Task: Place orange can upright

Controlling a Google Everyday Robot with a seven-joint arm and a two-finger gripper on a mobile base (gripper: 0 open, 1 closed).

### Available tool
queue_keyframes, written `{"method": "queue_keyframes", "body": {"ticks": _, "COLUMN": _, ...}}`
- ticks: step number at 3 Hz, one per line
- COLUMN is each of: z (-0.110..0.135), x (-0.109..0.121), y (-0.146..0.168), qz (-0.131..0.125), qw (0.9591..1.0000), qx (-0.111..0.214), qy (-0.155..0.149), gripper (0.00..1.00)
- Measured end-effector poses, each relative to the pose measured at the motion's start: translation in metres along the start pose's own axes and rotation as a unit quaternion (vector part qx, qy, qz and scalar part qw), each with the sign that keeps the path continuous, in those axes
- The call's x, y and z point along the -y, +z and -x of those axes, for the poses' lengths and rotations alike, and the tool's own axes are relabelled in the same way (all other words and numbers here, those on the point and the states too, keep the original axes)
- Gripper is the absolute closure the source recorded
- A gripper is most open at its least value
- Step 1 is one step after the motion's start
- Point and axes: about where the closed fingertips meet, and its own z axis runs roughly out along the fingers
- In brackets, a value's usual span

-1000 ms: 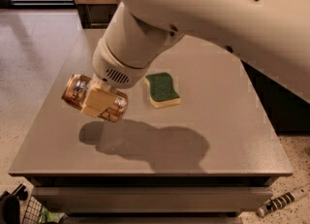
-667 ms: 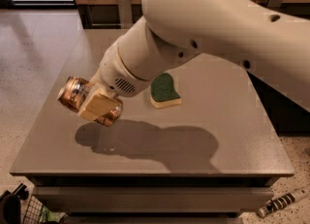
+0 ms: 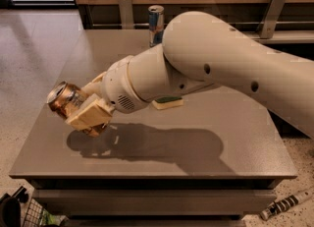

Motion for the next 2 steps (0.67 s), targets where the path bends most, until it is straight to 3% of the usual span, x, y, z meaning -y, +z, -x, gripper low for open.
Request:
{"method": "queue_keyframes", "body": {"ticks": 1, "z": 0.0013, "x": -0.0020, "y": 0.0108, "qz": 0.004, "qw": 0.9983, "qx": 0.058, "qy": 0.008, "gripper": 1.00}}
{"method": "queue_keyframes", "body": {"ticks": 2, "z": -0.0019, "x": 0.0004, "y": 0.0191, "qz": 0.007, "qw": 0.9933, "qx": 0.114, "qy": 0.010, "gripper": 1.00}}
